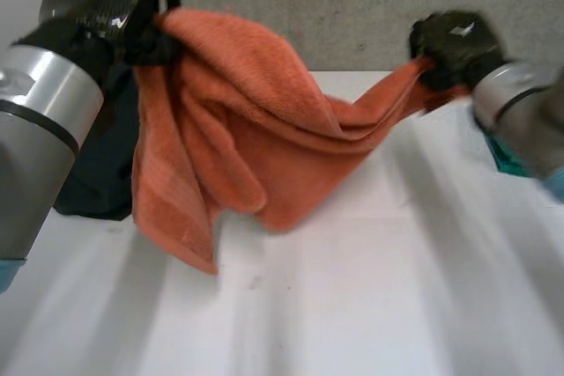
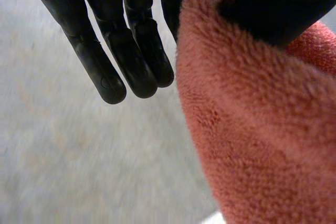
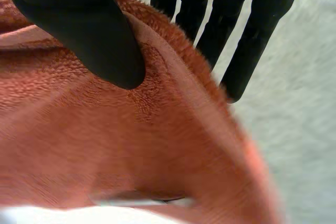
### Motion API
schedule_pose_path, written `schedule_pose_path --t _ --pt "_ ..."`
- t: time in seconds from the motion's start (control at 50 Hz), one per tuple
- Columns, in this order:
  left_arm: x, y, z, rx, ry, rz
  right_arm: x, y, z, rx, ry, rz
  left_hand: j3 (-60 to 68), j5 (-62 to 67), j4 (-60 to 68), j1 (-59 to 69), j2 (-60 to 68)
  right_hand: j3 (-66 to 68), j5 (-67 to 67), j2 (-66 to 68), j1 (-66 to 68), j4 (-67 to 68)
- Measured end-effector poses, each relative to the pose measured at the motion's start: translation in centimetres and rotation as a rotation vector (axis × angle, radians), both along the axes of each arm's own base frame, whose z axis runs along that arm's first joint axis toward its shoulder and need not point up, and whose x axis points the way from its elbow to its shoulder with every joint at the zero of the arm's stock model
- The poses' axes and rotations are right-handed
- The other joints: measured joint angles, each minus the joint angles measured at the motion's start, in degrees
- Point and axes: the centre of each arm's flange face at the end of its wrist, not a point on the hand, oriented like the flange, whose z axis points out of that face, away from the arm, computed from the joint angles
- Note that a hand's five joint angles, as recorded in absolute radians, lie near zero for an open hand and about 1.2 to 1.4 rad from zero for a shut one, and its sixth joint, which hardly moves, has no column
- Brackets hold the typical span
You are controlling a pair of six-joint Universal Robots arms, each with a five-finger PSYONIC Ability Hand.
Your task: Fold the laundry.
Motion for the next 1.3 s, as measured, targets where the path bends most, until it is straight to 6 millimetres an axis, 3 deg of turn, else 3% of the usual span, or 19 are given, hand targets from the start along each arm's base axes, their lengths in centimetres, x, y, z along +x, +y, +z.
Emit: schedule_pose_path --t 0.08,0.2,0.3,0.38,0.46,0.48,0.56,0.6,0.64,0.7,0.8,0.92,1.0,1.04,1.06,1.12,1.14,1.22,1.3 --pt "1.0 -1.9 -3.7 0.125 -0.060 0.049 -1.9 2.5 3.0 -0.020 0.119 0.000 0.00 0.00 0.00 0.00 0.00 0.03 0.00 0.00 0.00 0.01" --pt "1.0 -3.4 -9.6 0.318 -0.147 0.065 -2.7 6.1 4.7 0.013 0.249 0.029 0.00 0.00 0.00 0.00 0.00 0.03 0.00 0.00 0.00 0.02" --pt "0.2 -4.5 -13.9 0.434 -0.204 0.051 -2.8 7.6 3.7 0.070 0.329 0.048 0.00 0.00 0.00 0.00 0.00 0.03 0.00 0.00 0.00 0.02" --pt "-1.2 -6.5 -15.4 0.437 -0.212 0.040 -2.6 5.9 0.3 0.150 0.395 0.037 0.00 0.00 0.00 0.00 0.01 0.03 0.00 0.00 0.00 0.02" --pt "-2.5 -9.4 -14.1 0.345 -0.172 0.040 -2.4 3.2 -1.7 0.160 0.434 -0.024 0.01 0.00 0.00 0.00 0.03 0.09 0.00 0.01 0.00 0.03" --pt "-3.1 -10.7 -12.8 0.279 -0.142 0.042 -2.2 1.8 -1.8 0.126 0.433 -0.066 0.04 0.00 0.00 0.00 0.04 0.12 0.00 0.01 0.00 0.05" --pt "-4.1 -13.6 -8.2 0.064 -0.042 0.048 -1.5 -1.3 -0.7 -0.019 0.378 -0.169 0.05 0.00 0.01 0.00 0.07 0.12 0.00 0.02 0.00 0.07" --pt "-4.4 -14.6 -5.2 -0.086 0.029 0.052 -0.7 -2.5 1.2 -0.161 0.279 -0.213 0.06 0.00 0.01 0.00 0.08 0.13 0.00 0.03 0.00 0.08" --pt "-4.6 -15.1 -2.6 -0.225 0.094 0.053 0.1 -2.9 3.6 -0.301 0.161 -0.234 0.06 0.00 0.01 0.00 0.08 0.13 0.00 0.03 0.00 0.09" --pt "-4.6 -14.8 -0.5 -0.353 0.154 0.051 0.7 -2.4 6.8 -0.459 0.013 -0.234 0.05 0.00 0.01 0.00 0.08 0.13 0.00 0.03 0.00 0.09" --pt "-4.2 -13.4 -0.6 -0.393 0.173 0.046 0.7 -1.1 8.4 -0.540 -0.087 -0.213 0.06 0.00 0.01 0.00 0.08 0.13 0.00 0.03 0.00 0.09" --pt "-3.5 -10.9 -5.9 -0.211 0.079 0.040 0.6 -0.1 4.1 -0.397 -0.024 -0.185 0.06 0.00 0.01 0.00 0.08 0.13 0.46 0.03 0.00 0.09" --pt "-2.7 -8.4 -11.4 -0.028 -0.044 0.041 0.5 0.9 -1.1 -0.213 0.065 -0.141 0.06 0.00 0.01 0.00 0.09 0.13 0.46 0.03 0.00 0.09" --pt "-2.4 -7.7 -12.9 0.018 -0.083 0.042 0.5 1.3 -3.1 -0.144 0.096 -0.121 0.06 0.00 0.01 0.00 0.08 0.13 0.46 0.03 0.00 0.10" --pt "-2.0 -6.5 -15.0 0.084 -0.147 0.044 0.4 1.8 -5.5 -0.061 0.133 -0.100 -0.32 -0.13 -0.28 -0.05 -0.33 0.13 0.46 0.03 0.00 0.10" --pt "-1.4 -5.1 -17.3 0.161 -0.230 0.043 0.3 2.4 -7.9 0.020 0.172 -0.078 -3.36 -0.87 -3.53 -0.57 -3.57 0.13 0.46 0.03 0.00 0.09" --pt "-1.0 -4.0 -18.6 0.212 -0.288 0.038 0.1 3.0 -9.7 0.076 0.205 -0.064 -8.08 -5.60 -8.57 -4.97 -8.39 0.13 0.46 0.03 0.00 0.10" --pt "-0.2 -1.4 -20.4 0.316 -0.402 0.020 -0.2 4.2 -12.3 0.145 0.271 -0.042 -19.41 -17.66 -20.17 -17.38 -20.22 0.13 0.46 0.03 0.00 0.09" --pt "0.4 0.3 -20.0 0.371 -0.458 0.014 -0.5 4.9 -13.4 0.161 0.319 -0.032 -26.44 -25.75 -27.94 -23.69 -27.29 0.13 0.46 0.03 0.00 0.10"
